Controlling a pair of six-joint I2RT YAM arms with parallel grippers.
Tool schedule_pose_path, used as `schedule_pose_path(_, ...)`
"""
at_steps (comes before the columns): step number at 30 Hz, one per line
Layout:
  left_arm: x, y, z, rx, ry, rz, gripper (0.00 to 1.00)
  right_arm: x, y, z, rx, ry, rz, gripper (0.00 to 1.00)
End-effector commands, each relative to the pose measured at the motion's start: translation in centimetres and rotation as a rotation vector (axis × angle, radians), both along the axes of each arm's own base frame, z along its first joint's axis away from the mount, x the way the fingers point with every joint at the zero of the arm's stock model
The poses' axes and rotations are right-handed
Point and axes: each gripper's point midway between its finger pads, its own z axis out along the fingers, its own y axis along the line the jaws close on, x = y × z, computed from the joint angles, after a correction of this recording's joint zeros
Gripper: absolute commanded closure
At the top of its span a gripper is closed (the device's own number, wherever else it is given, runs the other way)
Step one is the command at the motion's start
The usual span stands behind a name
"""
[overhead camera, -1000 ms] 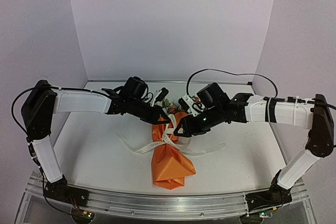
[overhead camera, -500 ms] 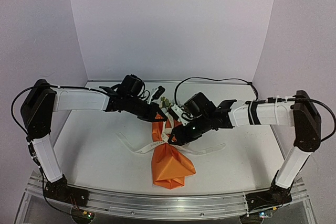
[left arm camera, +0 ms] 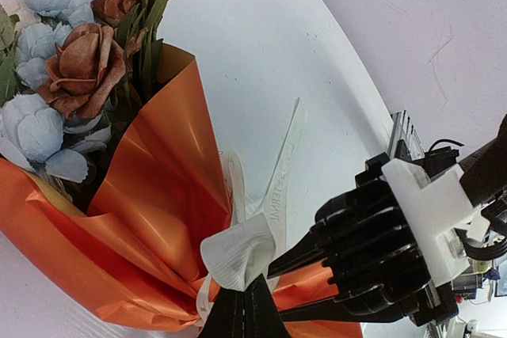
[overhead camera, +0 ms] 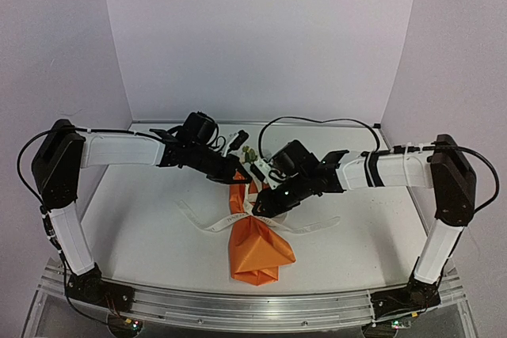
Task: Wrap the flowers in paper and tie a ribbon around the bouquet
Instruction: Cross the half-tied ribbon over the folded bouquet.
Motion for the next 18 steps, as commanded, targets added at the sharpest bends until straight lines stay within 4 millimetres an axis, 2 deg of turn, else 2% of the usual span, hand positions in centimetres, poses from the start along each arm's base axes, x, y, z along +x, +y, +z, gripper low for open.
schedule_pose_path(1,0.57,-0.44,1.96,-0.044,-0.038,-0.015,1.0,0.38,0.82,0.81,0.023,-0.028,0.002,0.72)
schedule_pose_path(13,0.67,0.14,1.82,-0.049,-0.031,-0.008,1.0,0.05,0.99,0.01,0.0,-0.018,-0.007,0.85)
schedule_pose_path(18,0.79,0.44,1.74,-0.048,-0.03,0.002,1.0,-0.11,0.34,0.03,-0.011,-0.02,-0.022,1.0)
